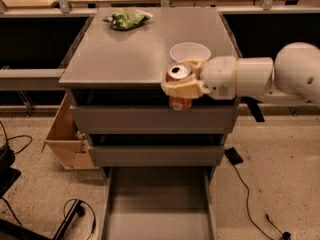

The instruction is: Pick coke can from bottom drawer and place on counter

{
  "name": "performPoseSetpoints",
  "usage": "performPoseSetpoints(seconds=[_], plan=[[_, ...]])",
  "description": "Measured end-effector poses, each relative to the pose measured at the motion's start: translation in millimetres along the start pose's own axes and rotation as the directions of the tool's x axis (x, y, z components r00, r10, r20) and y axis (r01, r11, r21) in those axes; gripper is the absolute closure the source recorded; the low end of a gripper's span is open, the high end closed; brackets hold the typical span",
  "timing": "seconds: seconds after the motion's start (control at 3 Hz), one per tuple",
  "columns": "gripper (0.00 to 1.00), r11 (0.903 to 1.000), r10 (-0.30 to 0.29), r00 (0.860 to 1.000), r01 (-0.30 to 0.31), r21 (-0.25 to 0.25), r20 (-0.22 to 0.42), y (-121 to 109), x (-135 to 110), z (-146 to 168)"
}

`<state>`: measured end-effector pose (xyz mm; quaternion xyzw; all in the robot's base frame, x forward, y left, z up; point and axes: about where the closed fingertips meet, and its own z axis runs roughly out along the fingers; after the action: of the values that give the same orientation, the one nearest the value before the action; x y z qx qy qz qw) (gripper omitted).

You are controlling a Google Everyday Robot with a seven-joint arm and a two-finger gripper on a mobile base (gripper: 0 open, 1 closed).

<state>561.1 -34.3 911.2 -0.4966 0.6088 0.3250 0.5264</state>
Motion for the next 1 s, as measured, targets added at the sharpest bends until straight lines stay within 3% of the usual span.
performPoseSetpoints(seconds=[0.33,0.67,1.0], plan=[[1.00,0.9987,-0.041,0.994,0.038,0.033,0.102,-34,-99,-3],[1.00,0.9975,-0.050,0.983,0.040,0.059,0.177,-75,-160,14],[1.00,0.9879,0.002,0.970,-0.039,0.150,0.241,-158,-194,54]])
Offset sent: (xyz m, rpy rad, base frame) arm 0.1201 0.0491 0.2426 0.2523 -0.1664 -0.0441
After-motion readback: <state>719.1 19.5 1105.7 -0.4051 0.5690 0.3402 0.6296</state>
